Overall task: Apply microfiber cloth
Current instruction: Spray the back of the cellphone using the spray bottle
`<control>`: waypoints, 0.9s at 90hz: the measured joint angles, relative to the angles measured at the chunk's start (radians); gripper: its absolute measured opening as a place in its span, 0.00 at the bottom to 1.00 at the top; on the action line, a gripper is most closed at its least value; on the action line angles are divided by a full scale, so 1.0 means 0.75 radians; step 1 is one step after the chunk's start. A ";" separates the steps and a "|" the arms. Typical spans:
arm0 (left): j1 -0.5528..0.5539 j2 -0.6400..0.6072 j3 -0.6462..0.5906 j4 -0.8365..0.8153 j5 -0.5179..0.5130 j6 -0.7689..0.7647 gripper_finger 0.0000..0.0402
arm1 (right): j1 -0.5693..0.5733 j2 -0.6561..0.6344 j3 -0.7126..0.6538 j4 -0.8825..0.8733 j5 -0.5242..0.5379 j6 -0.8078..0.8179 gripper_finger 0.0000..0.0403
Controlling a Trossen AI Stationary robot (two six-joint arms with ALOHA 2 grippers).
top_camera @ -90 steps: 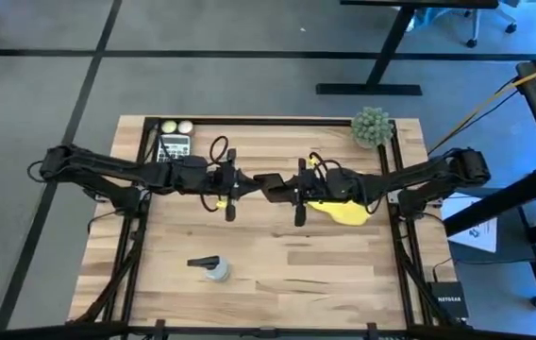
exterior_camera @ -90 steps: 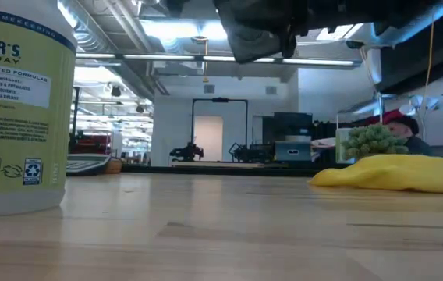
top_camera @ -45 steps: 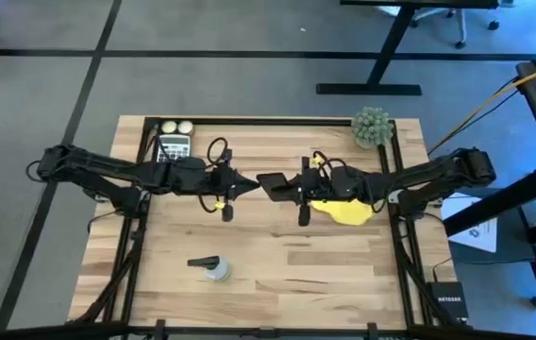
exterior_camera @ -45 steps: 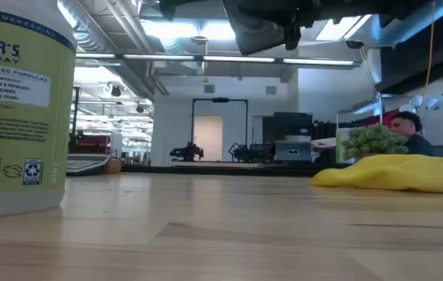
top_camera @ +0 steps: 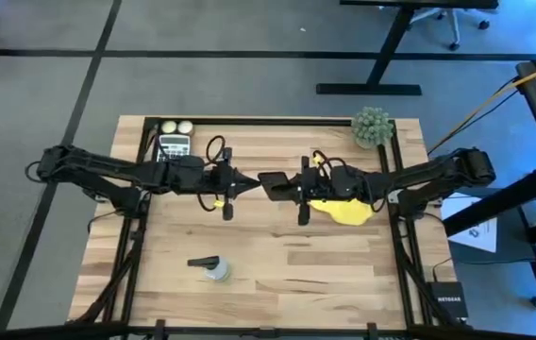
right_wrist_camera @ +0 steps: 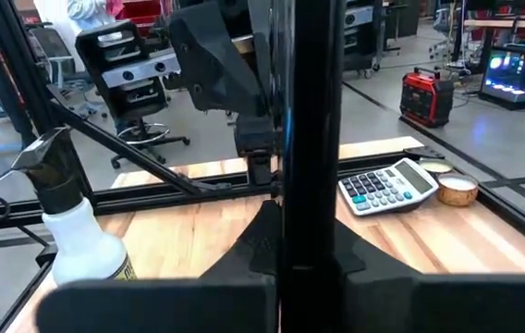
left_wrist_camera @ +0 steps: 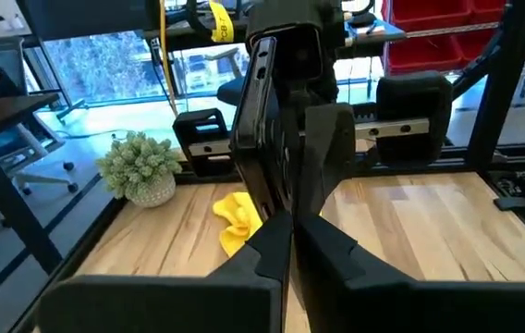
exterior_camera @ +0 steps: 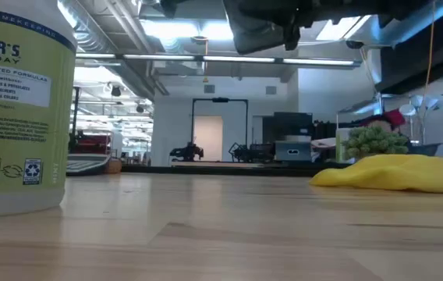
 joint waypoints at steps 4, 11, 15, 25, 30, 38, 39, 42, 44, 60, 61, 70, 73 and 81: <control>0.000 0.000 0.000 0.024 0.005 0.000 0.00 | -0.001 0.001 0.000 -0.004 -0.002 0.001 0.01; 0.000 -0.001 0.001 0.063 0.030 0.000 0.00 | 0.000 0.011 -0.001 -0.019 -0.009 0.001 0.01; 0.000 -0.002 0.002 0.092 0.044 0.000 0.00 | 0.000 0.024 -0.002 -0.015 -0.013 0.001 0.01; 0.002 -0.003 0.005 0.096 0.049 0.001 0.00 | 0.002 0.042 -0.003 -0.020 -0.025 -0.002 0.01; 0.002 -0.003 0.005 0.073 0.048 0.001 0.00 | 0.002 0.042 -0.003 -0.021 -0.025 -0.001 0.01; -0.001 -0.015 0.005 0.033 0.036 0.000 0.00 | 0.002 0.042 -0.005 -0.025 -0.024 -0.002 0.01; -0.004 -0.020 0.005 0.024 0.033 0.000 0.00 | 0.002 0.041 -0.005 -0.027 -0.024 -0.003 0.01; -0.012 -0.039 0.005 -0.008 0.018 0.000 0.00 | 0.002 0.037 -0.005 -0.030 -0.023 -0.002 0.01; -0.020 -0.054 0.005 -0.030 0.002 0.000 0.00 | 0.002 0.035 -0.005 -0.029 -0.023 -0.002 0.01; -0.178 -0.263 0.005 -0.337 -0.274 -0.042 0.00 | 0.002 0.031 -0.004 -0.075 -0.119 0.029 0.01; -0.193 -0.275 0.005 -0.366 -0.297 -0.058 0.00 | 0.002 0.033 -0.004 -0.086 -0.130 0.030 0.01; -0.355 -0.372 0.005 -0.625 -0.466 -0.275 0.00 | 0.021 0.055 -0.003 -0.192 -0.205 0.032 0.01; -0.416 -0.391 0.005 -0.710 -0.510 -0.378 0.00 | 0.034 0.068 -0.004 -0.213 -0.210 0.031 0.01; -0.599 -0.403 0.005 -0.984 -0.585 -0.688 0.00 | 0.062 0.108 -0.003 -0.232 -0.216 0.003 0.01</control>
